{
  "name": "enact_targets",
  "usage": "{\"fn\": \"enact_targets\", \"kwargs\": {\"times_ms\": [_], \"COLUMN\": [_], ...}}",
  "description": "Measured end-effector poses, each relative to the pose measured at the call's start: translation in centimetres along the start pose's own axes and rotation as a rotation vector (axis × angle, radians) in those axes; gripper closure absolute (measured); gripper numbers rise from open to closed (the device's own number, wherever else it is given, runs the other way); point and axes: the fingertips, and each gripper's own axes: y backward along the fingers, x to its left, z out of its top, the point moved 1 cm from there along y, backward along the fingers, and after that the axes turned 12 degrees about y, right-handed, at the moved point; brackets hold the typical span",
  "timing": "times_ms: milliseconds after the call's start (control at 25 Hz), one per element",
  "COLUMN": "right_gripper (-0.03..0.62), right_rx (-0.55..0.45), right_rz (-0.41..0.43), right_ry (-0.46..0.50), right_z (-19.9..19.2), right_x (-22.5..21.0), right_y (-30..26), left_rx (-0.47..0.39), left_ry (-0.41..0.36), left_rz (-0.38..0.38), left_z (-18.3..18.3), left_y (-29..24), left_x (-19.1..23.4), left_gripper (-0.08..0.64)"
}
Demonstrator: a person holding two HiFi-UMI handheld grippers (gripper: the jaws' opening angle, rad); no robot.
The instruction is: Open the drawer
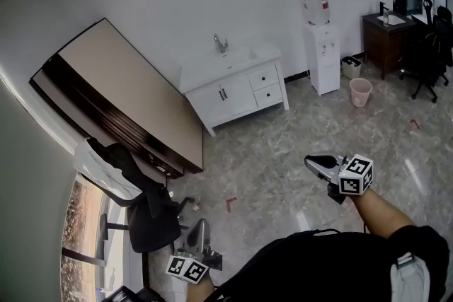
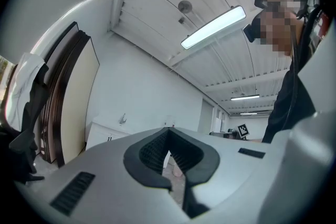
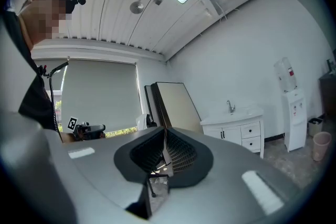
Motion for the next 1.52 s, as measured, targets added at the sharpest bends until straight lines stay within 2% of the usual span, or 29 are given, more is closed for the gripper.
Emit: {"fn": "enact_targets", "kwargs": {"times_ms": [200, 440, 800, 1040, 1320, 1520], "right_gripper": [0.588, 0.588, 0.588, 0.588, 0.588, 0.588], "right_rx": [0.006, 0.023, 0.003, 0.000, 0.008, 0.022], "right_rz": [-0.011, -0.057, -0.178, -0.214, -0.233, -0.206], "right_ry": [-0.028, -0.026, 0.015, 0.034, 0.024, 0.013], "right_z": [-1.0, -1.3, 1.4, 2.7, 2.3, 1.3], "right_x": [-3.2, -5.6, -6.0, -5.0, -5.2, -6.5], "right_y": [0.0, -1.9, -10.2, -16.4, -22.3, -25.0], "left_rx": [0.006, 0.016, 0.035, 0.038, 0.046, 0.051], "left_ry": [0.005, 0.020, 0.027, 0.038, 0.053, 0.057], "left_rz": [0.025, -0.027, -0.164, -0.203, -0.186, -0.166], "left_z": [0.0, 0.8, 6.7, 10.6, 12.7, 12.8], "left_y": [-2.6, -6.4, -11.6, -12.8, -13.5, -14.7], "left_x": [0.8, 3.5, 12.2, 18.2, 24.8, 26.8], "left_gripper": [0.568, 0.568, 0.568, 0.568, 0.568, 0.568]}}
